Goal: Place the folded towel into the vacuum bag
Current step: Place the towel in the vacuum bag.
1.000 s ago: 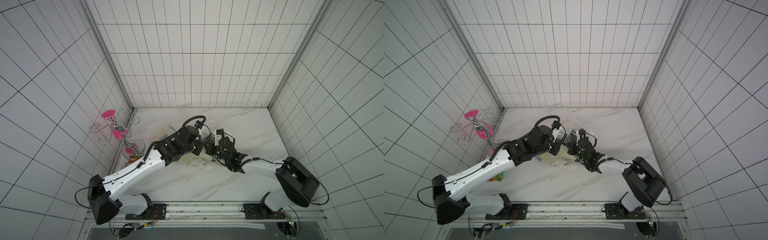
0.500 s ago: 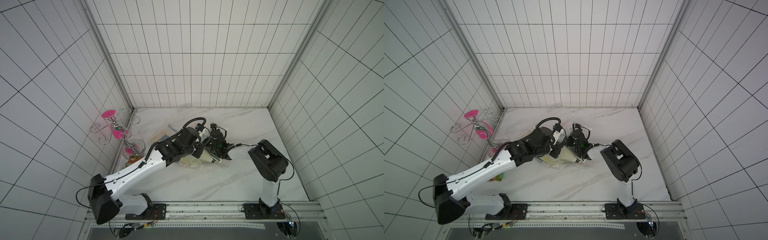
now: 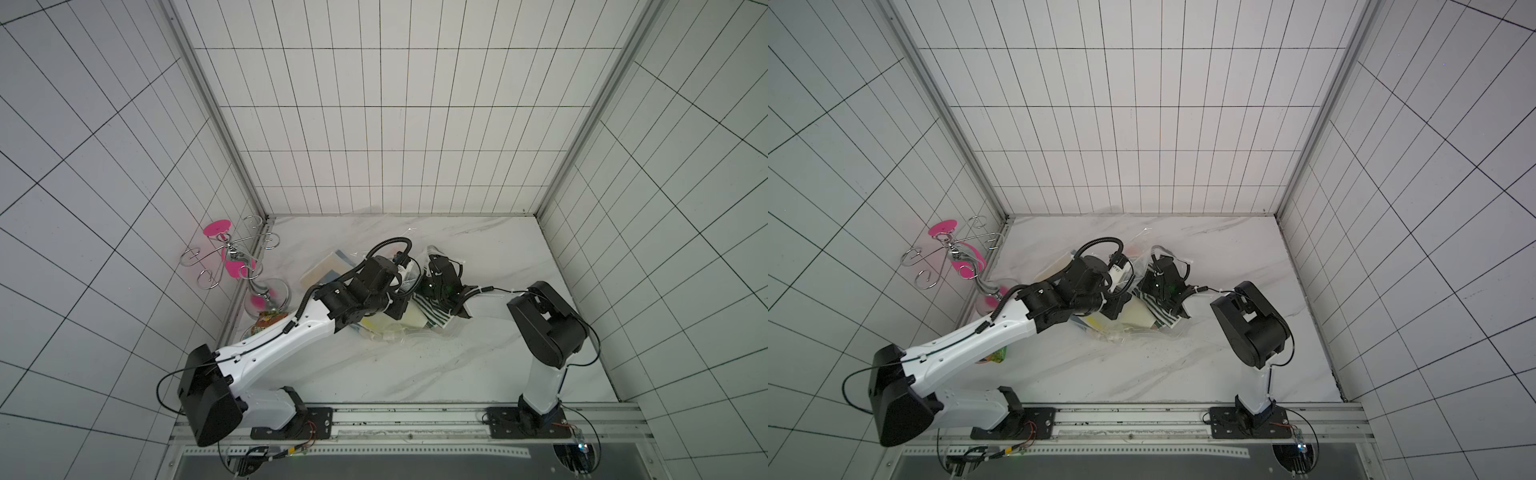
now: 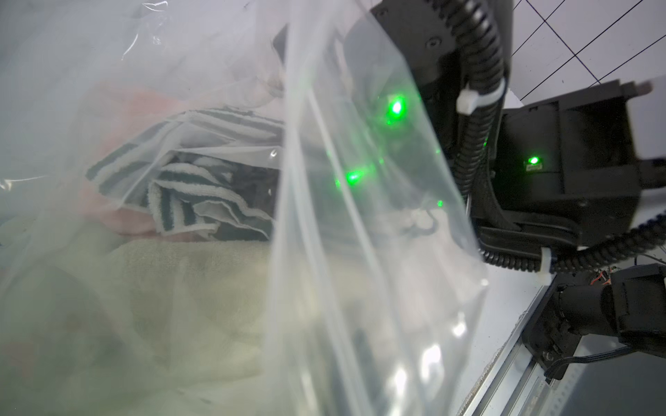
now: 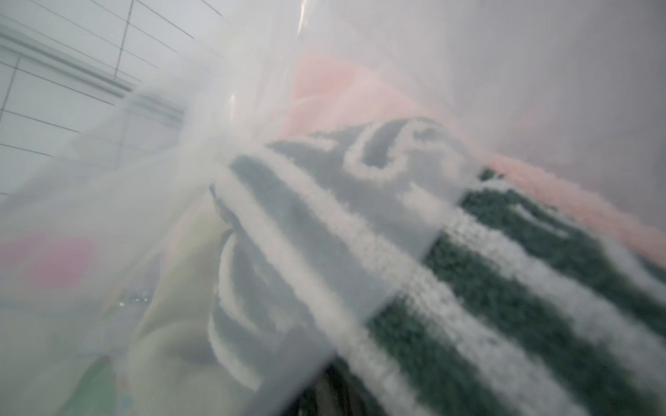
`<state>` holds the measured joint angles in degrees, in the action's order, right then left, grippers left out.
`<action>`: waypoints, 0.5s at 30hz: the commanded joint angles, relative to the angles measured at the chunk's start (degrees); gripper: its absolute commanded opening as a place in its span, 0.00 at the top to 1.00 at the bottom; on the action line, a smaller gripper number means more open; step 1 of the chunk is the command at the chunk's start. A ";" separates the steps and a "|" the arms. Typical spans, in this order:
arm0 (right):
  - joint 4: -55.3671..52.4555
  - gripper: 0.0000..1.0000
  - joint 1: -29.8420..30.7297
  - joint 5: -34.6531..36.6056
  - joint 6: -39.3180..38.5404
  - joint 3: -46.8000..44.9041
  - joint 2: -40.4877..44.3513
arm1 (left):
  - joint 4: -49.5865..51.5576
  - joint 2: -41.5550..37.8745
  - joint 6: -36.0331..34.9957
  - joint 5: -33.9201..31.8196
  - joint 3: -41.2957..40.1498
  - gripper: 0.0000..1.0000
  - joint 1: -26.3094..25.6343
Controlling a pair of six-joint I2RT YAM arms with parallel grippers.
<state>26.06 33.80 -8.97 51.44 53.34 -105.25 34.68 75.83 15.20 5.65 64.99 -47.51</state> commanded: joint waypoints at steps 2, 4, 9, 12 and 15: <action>-0.86 0.69 -0.97 -2.21 0.85 5.39 4.30 | -0.52 -0.69 0.86 3.00 -0.83 1.00 -0.13; -0.32 0.66 -0.37 -2.53 1.24 7.01 3.41 | -0.96 -0.57 0.97 3.27 -0.67 1.00 -0.13; 6.12 0.63 0.04 0.75 5.40 8.72 -1.80 | -1.44 -0.03 1.23 3.92 0.02 1.00 -0.13; 3.19 0.43 -0.18 3.56 7.19 13.24 -8.10 | -2.21 0.02 1.50 4.34 -0.46 1.00 -0.13; 0.00 0.32 -0.88 6.57 12.36 15.99 -13.61 | -2.22 0.50 1.75 4.85 -0.57 1.00 -0.13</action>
<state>28.05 34.24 -7.11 56.99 65.73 -114.61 32.25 76.07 16.29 7.16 64.93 -47.11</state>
